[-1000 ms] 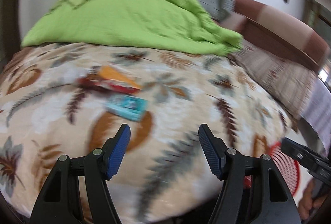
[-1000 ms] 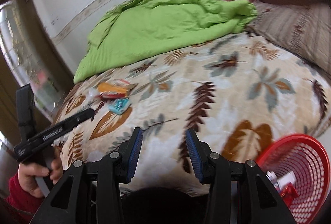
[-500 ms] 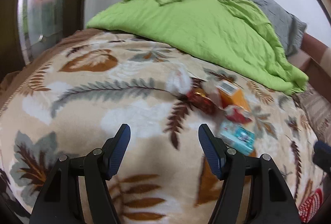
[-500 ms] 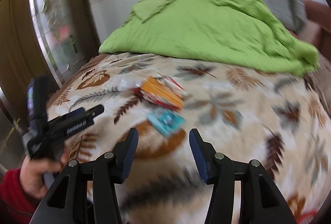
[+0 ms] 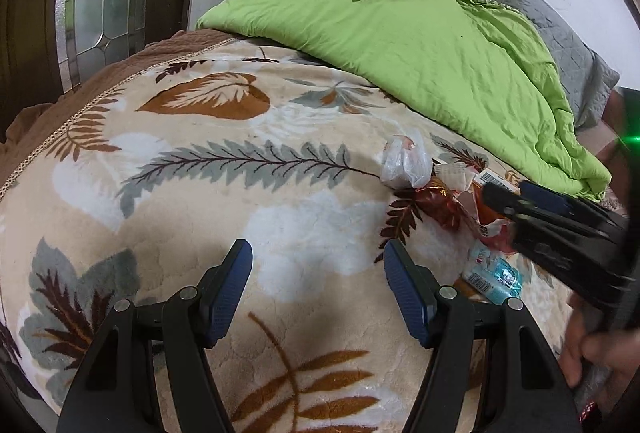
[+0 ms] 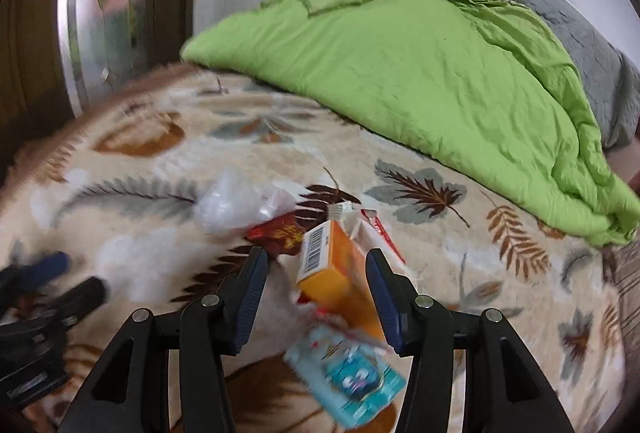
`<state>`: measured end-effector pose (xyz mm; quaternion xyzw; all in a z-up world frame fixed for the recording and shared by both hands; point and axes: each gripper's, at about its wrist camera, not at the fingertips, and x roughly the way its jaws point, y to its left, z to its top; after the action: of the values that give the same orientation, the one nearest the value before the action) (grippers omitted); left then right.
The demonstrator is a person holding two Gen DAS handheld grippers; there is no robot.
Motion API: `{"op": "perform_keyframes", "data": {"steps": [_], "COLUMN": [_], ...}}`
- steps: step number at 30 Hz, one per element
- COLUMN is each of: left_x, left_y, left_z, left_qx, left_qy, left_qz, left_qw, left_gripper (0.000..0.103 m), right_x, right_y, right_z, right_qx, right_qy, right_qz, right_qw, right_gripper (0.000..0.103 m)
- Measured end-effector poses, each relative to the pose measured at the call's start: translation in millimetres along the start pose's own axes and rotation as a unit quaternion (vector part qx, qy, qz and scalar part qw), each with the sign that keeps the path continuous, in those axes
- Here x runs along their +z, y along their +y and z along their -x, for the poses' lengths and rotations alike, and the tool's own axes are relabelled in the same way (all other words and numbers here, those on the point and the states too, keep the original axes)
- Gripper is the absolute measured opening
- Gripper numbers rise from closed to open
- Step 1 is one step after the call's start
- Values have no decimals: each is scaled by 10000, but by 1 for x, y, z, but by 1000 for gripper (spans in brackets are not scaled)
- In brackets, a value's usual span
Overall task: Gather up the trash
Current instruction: 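Grasp the orange medicine box with the right gripper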
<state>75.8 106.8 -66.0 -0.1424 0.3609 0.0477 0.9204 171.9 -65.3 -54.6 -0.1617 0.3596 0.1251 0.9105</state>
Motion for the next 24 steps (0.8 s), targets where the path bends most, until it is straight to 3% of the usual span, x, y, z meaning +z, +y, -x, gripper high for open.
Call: {"op": "perform_keyframes", "data": {"steps": [2,5,10,15,22,24], "left_x": [1,2,-1,-5,-19,-20], "left_y": [-2,-6,-20,-37,-77,-84], "left_z": [-1,-3,-4,-7,-30,-39], "left_qx": [-28,-90,-242,-458,-1407,-1594], "left_qy": [-4,-2,6,67,719,891], "left_qz": [-22,-48,-187,-369,-360,-210], "left_qw": [10000,9999,9995,9982,9868,9830], "left_gripper": [67,67,67,67,67,67], "right_x": [0,-4,-19,-53,-95,-97], "right_y": [-3,-16,-53,-98,-137,-141], "right_z": [-6,3,41,83,111,115], "right_qx": [-47,-147,-204,57,375,357], "right_qy": [37,-122,-560,-1015,-1231,-1291], "right_qz": [-38,-240,-901,-1952,-2935,-2951], "right_qw": [10000,9995,9941,9755,9473,9460], "right_gripper": [35,31,31,31,31,31]}}
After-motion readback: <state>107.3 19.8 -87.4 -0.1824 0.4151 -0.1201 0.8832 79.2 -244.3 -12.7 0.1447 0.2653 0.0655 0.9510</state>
